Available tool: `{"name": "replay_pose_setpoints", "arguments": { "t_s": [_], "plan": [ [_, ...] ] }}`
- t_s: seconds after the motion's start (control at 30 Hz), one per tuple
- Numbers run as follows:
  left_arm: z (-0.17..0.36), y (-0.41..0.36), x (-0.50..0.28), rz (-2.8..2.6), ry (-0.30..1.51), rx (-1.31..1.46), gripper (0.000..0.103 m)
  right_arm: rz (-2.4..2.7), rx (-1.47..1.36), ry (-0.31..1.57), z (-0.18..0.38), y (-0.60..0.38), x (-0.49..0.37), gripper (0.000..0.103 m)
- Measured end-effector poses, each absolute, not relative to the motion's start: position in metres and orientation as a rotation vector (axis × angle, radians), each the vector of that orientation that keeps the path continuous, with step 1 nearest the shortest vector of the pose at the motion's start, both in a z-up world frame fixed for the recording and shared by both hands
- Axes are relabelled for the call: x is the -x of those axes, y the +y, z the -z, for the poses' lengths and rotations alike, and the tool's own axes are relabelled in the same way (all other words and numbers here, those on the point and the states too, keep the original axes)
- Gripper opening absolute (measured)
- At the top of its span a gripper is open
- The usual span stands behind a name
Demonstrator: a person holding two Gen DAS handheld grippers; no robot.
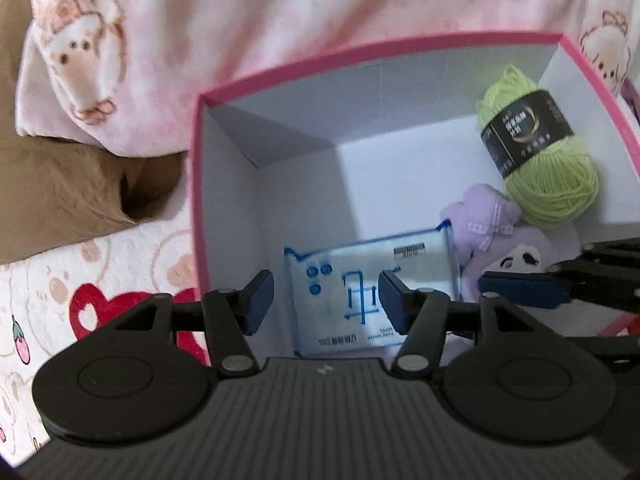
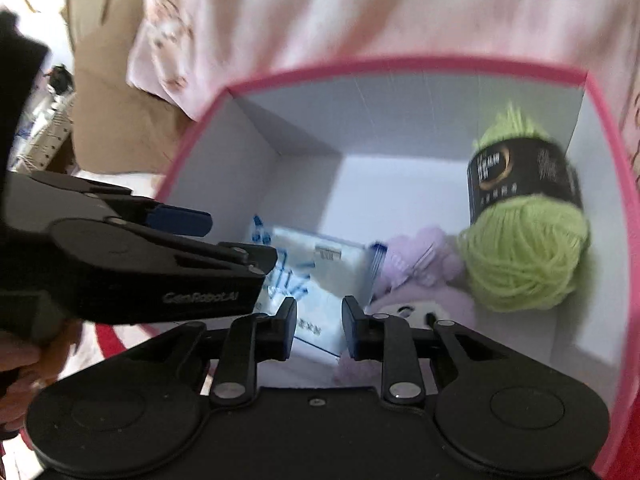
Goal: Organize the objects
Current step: 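Carry the tissue pack into the pink box and open the left tool, then lift the left tool out of the box toward the white wet-wipe pack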
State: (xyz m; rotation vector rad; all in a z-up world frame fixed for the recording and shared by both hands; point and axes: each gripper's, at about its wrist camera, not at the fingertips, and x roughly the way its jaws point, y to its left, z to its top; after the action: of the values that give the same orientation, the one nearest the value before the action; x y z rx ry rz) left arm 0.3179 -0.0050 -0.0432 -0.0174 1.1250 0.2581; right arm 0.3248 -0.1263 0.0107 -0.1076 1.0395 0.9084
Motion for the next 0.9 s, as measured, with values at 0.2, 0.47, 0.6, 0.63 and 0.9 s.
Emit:
{"name": "replay_pose_setpoints", "arguments": {
  "t_s": [0.2,0.47,0.6,0.63,0.9],
  "plan": [
    [0.021,0.002,-0.297,-0.226,1.080,0.094,0.057,-0.940,0.099,0.975,-0.040,-0.139,-0.317,0.031],
    [-0.027,-0.009,-0.266,-0.154,1.031,0.118,0.057,-0.965,0.164,0.912,-0.085,-0.159,-0.289,0.035],
    [-0.051,-0.019,-0.246,-0.128,1.012,0.079,0.060,-0.977,0.208,0.870,-0.112,-0.172,-0.268,0.043],
    [-0.056,-0.021,-0.241,-0.121,1.010,0.075,0.060,-0.980,0.218,0.863,-0.118,-0.176,-0.262,0.044],
    [-0.081,-0.032,-0.206,-0.065,0.997,0.095,0.062,-0.998,0.295,0.815,-0.146,-0.202,-0.222,0.051]
  ]
}}
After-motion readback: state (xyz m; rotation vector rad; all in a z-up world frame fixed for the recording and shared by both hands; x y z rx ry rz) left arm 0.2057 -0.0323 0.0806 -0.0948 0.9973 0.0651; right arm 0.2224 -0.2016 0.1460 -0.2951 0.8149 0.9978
